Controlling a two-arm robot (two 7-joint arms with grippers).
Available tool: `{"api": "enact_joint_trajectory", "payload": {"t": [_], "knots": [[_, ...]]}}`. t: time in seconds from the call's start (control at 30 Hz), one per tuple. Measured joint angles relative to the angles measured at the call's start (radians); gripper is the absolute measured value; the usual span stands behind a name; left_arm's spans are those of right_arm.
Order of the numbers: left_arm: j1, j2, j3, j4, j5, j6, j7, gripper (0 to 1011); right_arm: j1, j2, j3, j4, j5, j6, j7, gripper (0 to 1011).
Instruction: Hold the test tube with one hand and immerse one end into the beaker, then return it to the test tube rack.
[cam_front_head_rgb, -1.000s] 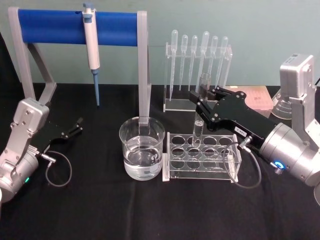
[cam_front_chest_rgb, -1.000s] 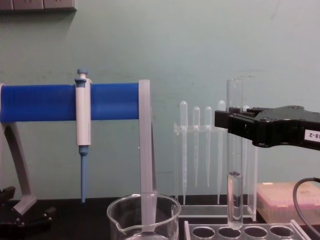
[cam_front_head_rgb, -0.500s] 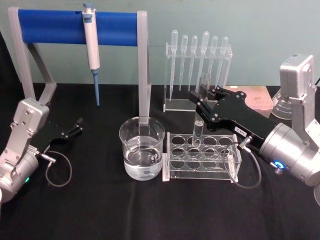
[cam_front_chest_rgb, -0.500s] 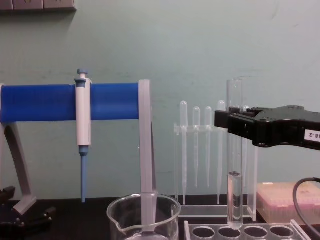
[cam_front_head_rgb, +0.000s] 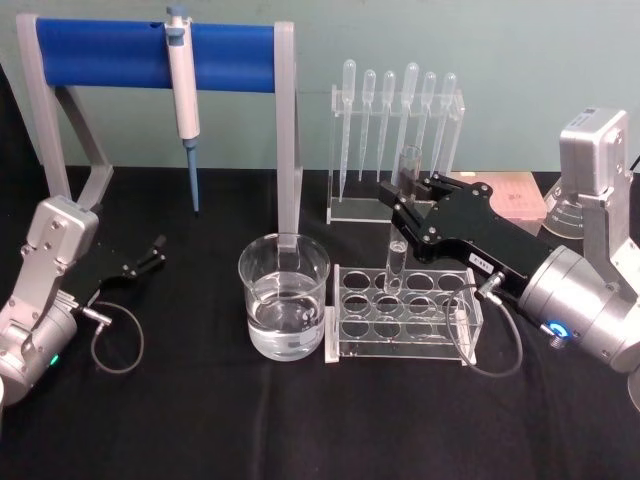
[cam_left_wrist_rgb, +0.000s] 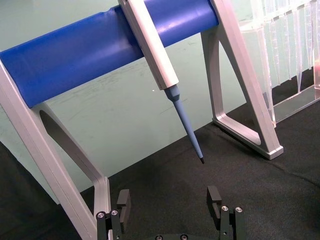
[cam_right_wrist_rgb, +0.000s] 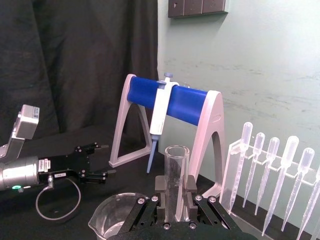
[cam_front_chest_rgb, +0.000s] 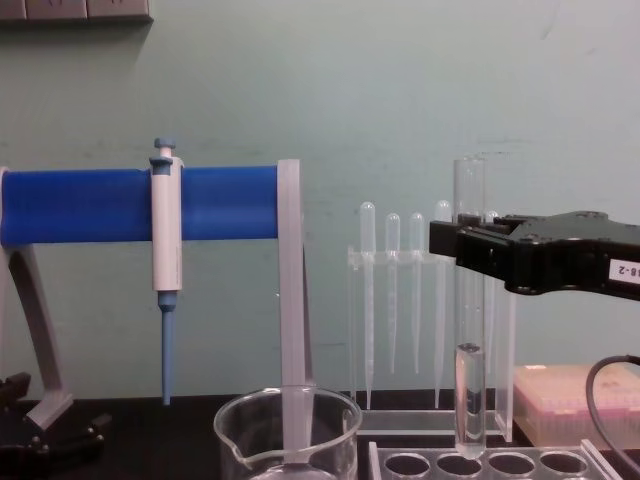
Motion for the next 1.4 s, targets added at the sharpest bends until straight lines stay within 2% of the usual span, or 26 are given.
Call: {"api": "enact_joint_trajectory", "payload": {"t": [1.07,1.23,1.4], "knots": [[0.000,0.000,0.000,0.000,0.000,0.000,0.000,1000,0.001,0.000,-0.001,0.000,0.000,0.000,0.000,226],[0.000,0.000,0.000,0.000,0.000,0.000,0.000,1000,0.036,-0.016,-0.027,-0.001,-0.010,0.006,0.001,226],[0.000,0.000,0.000,0.000,0.000,0.000,0.000,1000,0.102,-0.050,-0.073,0.000,-0.034,0.017,0.006,226]]}}
